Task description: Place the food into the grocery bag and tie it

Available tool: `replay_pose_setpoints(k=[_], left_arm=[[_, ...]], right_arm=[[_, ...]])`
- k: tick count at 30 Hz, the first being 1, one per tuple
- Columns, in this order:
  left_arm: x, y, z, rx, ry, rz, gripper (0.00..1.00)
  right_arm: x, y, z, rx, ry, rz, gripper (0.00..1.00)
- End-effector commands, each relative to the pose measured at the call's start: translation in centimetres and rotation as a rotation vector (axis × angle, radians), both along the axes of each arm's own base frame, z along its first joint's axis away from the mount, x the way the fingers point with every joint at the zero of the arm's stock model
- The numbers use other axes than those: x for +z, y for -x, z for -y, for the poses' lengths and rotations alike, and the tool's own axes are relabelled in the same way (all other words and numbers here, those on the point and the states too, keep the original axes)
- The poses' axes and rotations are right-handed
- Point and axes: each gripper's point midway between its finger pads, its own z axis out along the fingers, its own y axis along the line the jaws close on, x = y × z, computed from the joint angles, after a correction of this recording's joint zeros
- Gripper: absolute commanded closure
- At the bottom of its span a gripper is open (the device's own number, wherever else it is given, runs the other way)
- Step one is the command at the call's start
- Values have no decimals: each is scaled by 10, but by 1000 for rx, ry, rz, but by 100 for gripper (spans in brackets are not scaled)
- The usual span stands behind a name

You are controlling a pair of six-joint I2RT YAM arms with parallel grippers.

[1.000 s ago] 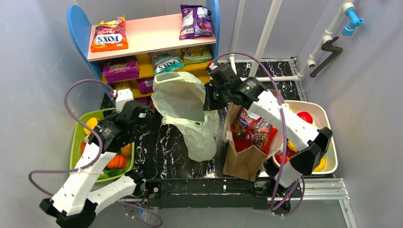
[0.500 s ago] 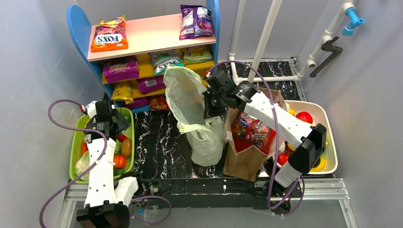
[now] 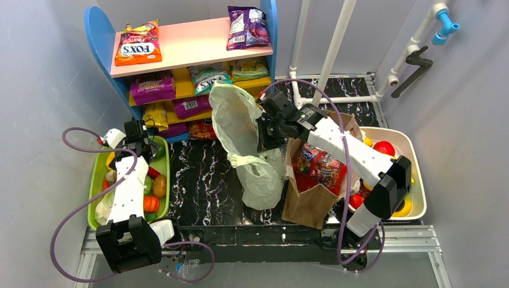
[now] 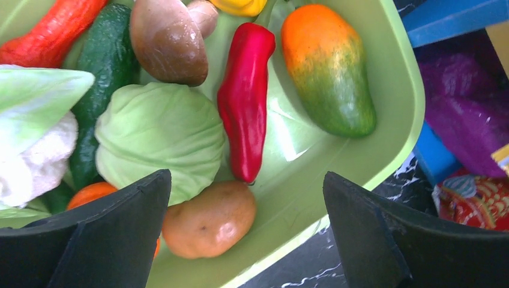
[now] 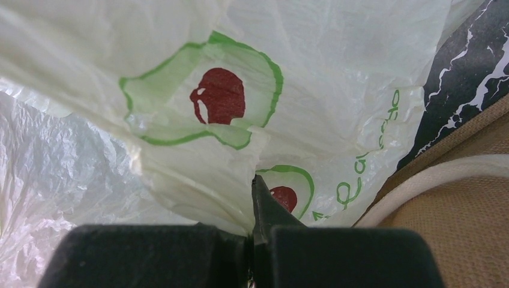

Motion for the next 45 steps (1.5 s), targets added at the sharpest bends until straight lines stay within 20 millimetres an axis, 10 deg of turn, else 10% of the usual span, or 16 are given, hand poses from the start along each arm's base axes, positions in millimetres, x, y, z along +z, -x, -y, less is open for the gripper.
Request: replay_pose_setpoints(k=[1,22,37,45], left_arm=[[-10,-23,-5,114,28,155,2],[-65,-76,-17,369,124,584,2],[-95,-94,-18,441,174,495,2],[-97,-97,-18,400,160,480,34]], right_arm=[[3,3,-4,32,-15,8,99],[-10,12,2,86,20,-16,99],[-15,10,2,116,58,-29,99],[-18,13,4,122,65,-36,99]])
